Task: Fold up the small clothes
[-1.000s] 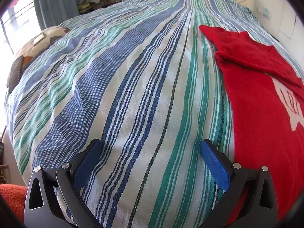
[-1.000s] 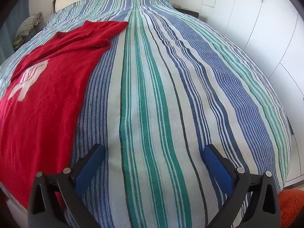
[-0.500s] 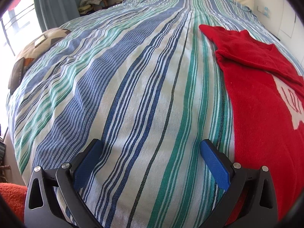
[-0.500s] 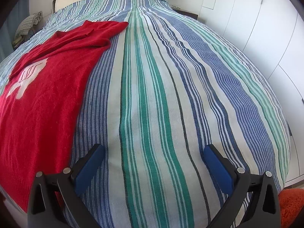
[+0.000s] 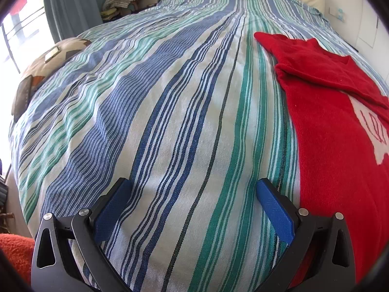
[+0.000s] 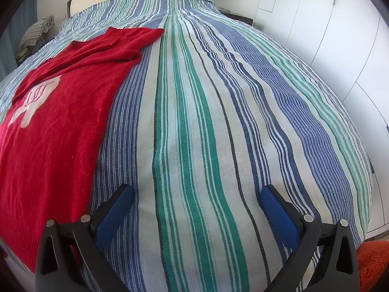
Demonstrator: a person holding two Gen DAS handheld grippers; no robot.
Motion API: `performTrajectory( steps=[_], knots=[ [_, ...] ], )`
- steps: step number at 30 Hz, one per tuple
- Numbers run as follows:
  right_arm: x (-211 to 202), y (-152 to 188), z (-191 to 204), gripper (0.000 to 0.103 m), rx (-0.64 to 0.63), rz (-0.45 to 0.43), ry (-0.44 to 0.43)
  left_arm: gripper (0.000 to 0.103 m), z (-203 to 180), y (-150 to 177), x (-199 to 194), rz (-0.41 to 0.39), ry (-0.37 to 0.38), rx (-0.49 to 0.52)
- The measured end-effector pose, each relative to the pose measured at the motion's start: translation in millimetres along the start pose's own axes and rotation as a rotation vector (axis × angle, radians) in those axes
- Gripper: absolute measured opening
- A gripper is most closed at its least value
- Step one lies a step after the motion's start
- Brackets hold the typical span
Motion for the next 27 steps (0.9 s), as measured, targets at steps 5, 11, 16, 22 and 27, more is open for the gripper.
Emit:
performTrajectory(
  steps=[5, 11, 16, 22, 27],
  knots=[
    [0, -1, 0, 0.103, 0.003, 0.006, -0.006, 0.103, 0, 0, 0, 0.009, 0.005, -0.006],
    [-5, -4, -6, 0.102, 0.007, 0.031, -0.055, 0.101, 12, -3, -18, 0.060, 0.070, -0.060],
    [-71, -8, -41, 0.100, 0.225, -0.068, -0.267, 0.101, 7, 18, -64, 0.105, 0.260, -0.065],
    [-67, 30, 8, 0.086, 0.283, 0.195, -0.836, 0.099, -33, 65, -64, 0.254, 0.354, 0.056],
    [-44, 43, 17, 0.079, 0.303, 0.288, -0.835, 0.082, -52, 78, -59, 0.316, 0.349, 0.128]
  ],
)
Point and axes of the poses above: each gripper's, at about its wrist camera, not at the fingertips, and x roughly the way its jaws point, z to its left, y to its underside, the point moved 5 cm from there along x, roughly the way its jaws point, and after that the axes turned 10 degrees about z, right-handed, at the moved point
